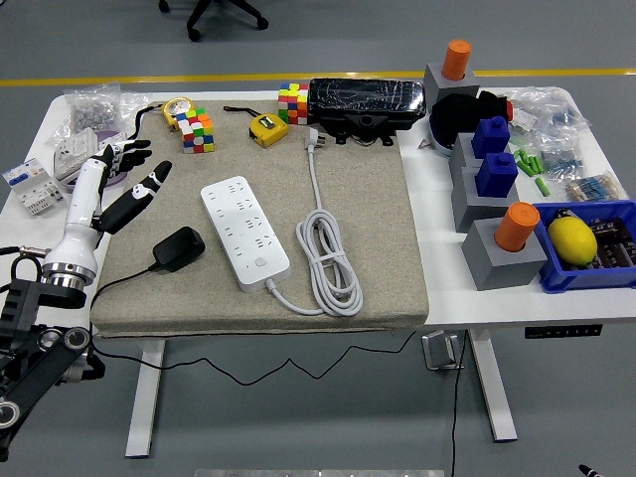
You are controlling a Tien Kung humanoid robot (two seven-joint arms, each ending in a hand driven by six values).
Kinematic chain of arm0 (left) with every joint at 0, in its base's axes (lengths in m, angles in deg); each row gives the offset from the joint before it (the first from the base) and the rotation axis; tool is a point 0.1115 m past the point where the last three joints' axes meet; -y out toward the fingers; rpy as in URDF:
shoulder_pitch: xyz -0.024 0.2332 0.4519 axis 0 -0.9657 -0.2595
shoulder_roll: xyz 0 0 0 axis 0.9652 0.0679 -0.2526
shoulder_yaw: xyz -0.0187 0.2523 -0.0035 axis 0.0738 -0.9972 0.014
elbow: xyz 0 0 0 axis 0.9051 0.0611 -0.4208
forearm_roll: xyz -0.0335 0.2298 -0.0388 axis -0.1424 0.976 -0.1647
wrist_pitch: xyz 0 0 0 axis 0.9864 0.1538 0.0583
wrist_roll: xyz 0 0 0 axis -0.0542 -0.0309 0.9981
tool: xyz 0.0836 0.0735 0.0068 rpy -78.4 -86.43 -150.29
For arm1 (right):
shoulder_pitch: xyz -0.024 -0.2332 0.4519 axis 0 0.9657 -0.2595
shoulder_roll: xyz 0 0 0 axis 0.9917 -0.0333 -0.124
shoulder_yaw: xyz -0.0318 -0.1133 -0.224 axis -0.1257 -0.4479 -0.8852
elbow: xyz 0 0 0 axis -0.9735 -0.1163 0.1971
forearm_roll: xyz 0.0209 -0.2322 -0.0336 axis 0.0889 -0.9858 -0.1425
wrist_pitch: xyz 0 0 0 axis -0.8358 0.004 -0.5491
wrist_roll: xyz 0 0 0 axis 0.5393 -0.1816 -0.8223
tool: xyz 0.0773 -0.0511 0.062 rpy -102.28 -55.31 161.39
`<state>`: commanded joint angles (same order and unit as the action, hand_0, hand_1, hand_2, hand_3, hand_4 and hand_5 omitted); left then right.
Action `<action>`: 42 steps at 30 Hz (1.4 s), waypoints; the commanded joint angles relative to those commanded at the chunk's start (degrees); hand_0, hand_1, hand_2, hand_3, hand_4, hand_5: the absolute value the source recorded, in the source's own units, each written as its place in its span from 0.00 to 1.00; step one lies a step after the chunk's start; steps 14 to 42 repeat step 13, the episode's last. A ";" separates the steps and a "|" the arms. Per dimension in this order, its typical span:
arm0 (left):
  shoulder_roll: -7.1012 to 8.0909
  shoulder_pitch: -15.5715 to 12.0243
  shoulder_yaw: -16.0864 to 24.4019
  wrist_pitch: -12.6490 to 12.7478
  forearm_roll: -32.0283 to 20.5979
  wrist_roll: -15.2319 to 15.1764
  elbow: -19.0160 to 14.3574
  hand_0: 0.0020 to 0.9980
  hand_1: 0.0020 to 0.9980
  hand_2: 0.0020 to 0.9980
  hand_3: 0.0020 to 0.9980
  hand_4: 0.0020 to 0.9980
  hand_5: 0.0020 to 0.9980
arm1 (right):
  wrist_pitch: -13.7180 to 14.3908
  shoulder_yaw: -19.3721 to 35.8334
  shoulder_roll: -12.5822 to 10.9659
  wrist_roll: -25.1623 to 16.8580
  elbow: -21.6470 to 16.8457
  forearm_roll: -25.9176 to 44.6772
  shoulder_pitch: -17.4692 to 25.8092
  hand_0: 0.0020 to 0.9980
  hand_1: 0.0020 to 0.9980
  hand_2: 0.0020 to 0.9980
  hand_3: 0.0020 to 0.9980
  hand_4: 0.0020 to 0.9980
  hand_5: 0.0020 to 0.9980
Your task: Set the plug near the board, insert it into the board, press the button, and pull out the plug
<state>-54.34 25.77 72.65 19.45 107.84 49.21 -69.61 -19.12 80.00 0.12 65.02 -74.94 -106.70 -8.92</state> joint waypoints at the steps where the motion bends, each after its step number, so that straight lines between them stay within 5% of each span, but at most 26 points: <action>1: 0.04 -0.02 -0.05 -0.01 0.02 0.02 -0.03 0.73 0.73 0.72 0.73 0.91 0.71 | 0.07 0.08 0.00 0.02 0.03 0.00 0.12 0.65 0.65 0.62 0.55 0.97 0.54; 42: 0.46 -0.83 0.15 -0.67 0.35 0.62 -0.34 0.72 0.73 0.72 0.73 0.91 0.72 | -0.15 0.84 1.02 0.27 1.04 -0.14 0.68 0.65 0.65 0.62 0.55 0.98 0.54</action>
